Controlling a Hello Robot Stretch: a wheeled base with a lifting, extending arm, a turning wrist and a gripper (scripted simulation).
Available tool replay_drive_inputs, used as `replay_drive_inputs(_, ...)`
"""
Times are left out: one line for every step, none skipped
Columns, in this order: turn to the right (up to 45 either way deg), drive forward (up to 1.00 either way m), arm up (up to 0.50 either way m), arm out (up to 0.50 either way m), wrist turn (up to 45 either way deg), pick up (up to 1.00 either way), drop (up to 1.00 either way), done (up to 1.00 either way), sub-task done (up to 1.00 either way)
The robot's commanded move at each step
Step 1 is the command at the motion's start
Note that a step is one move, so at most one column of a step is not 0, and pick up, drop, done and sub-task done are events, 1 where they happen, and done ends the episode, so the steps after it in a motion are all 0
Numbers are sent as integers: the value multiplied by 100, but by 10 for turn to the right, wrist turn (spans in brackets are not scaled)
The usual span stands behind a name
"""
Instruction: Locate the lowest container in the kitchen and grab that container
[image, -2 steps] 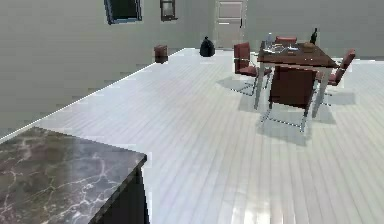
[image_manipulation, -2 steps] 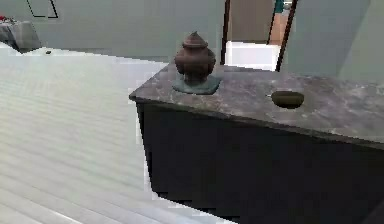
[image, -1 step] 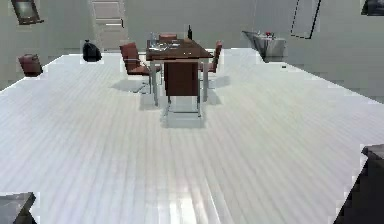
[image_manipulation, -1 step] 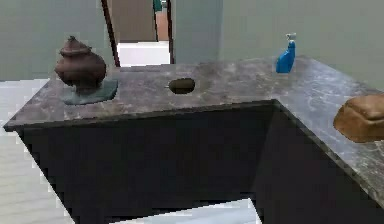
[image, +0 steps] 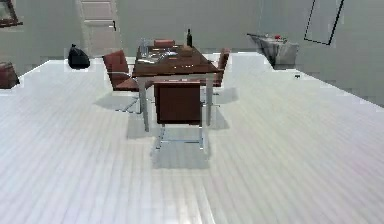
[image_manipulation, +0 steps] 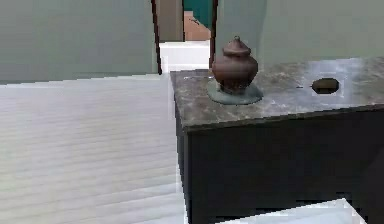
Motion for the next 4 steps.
replay_drive_inputs(-240,0,0,0,0,0,0,0,0)
replay_drive_inputs(0,100,0,0,0,0,0,0,0)
replay_drive_inputs(0,100,0,0,0,0,0,0,0)
replay_drive_inputs(0,5,0,0,0,0,0,0,0)
